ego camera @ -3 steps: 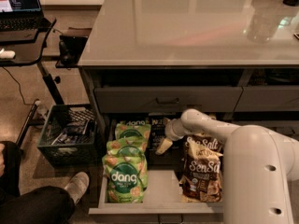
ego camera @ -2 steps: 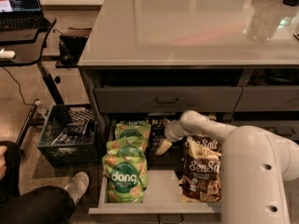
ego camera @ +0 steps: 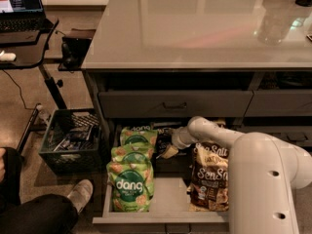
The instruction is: Pick blue chip bag from middle drawer and place on counter
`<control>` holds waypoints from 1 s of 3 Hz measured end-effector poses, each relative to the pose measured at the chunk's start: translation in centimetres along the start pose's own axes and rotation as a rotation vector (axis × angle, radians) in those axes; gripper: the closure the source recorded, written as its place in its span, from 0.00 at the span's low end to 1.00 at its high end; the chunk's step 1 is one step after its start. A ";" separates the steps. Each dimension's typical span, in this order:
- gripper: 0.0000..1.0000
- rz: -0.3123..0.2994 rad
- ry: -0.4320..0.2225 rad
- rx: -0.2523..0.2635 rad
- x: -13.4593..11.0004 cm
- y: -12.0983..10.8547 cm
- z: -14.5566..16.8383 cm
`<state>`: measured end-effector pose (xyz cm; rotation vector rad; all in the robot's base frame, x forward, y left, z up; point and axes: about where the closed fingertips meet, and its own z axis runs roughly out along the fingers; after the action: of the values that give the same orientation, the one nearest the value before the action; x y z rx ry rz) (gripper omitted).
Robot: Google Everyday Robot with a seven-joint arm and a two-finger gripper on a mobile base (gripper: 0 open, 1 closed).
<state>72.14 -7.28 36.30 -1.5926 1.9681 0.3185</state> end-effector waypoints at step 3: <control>1.00 0.000 0.000 0.000 0.0 0.0 0.0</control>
Offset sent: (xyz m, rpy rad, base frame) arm 0.0000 0.0000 0.0000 0.0000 0.0000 0.0000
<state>72.13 -7.27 36.29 -1.5927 1.9681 0.3187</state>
